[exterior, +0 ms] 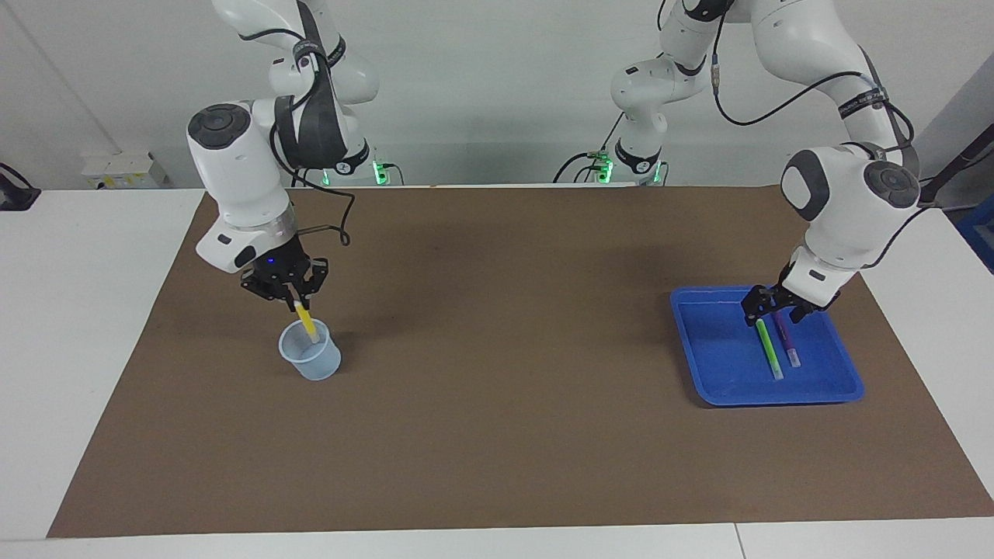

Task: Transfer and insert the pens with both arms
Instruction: 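Insert the yellow pen into the cup while the left gripper grasps green pen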

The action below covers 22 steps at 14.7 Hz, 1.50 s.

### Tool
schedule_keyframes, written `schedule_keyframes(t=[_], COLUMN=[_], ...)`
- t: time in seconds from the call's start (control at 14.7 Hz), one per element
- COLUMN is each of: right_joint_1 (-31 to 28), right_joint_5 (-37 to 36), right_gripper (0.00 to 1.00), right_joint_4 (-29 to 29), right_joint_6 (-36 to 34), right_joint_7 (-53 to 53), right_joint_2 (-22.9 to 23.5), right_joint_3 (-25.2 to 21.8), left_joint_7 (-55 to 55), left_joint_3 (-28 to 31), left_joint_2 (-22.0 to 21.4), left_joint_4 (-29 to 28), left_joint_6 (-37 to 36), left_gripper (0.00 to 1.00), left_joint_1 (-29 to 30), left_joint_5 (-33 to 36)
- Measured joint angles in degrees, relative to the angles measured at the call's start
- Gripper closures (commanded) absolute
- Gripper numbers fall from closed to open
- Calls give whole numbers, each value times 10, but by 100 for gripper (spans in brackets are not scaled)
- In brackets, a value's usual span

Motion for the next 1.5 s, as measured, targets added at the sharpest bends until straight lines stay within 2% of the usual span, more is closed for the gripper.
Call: schedule_keyframes(t=[0.75, 1.23, 1.29, 1.36, 1.43, 1.5], right_joint_1=[-2, -2, -2, -2, -2, -2], right_joint_5=[0, 0, 0, 0, 0, 0], right_gripper=[100, 100, 91, 77, 49, 0], right_joint_4=[-5, -8, -9, -10, -11, -11], right_joint_6=[32, 43, 46, 49, 52, 53], right_joint_7=[1, 2, 2, 2, 2, 3], right_joint_2=[29, 40, 40, 40, 40, 40], right_joint_3=[0, 0, 0, 0, 0, 0], left_joint_7=[5, 19, 20, 20, 20, 20], left_joint_3=[-3, -3, -3, -3, -3, -3], left_joint_2=[46, 62, 63, 64, 65, 66], left_joint_4=[4, 16, 16, 16, 16, 16], left_joint_6=[88, 104, 106, 107, 108, 109], left_gripper=[15, 21, 21, 21, 21, 21], left_joint_1=[0, 0, 0, 0, 0, 0], left_joint_5=[47, 56, 56, 56, 56, 56])
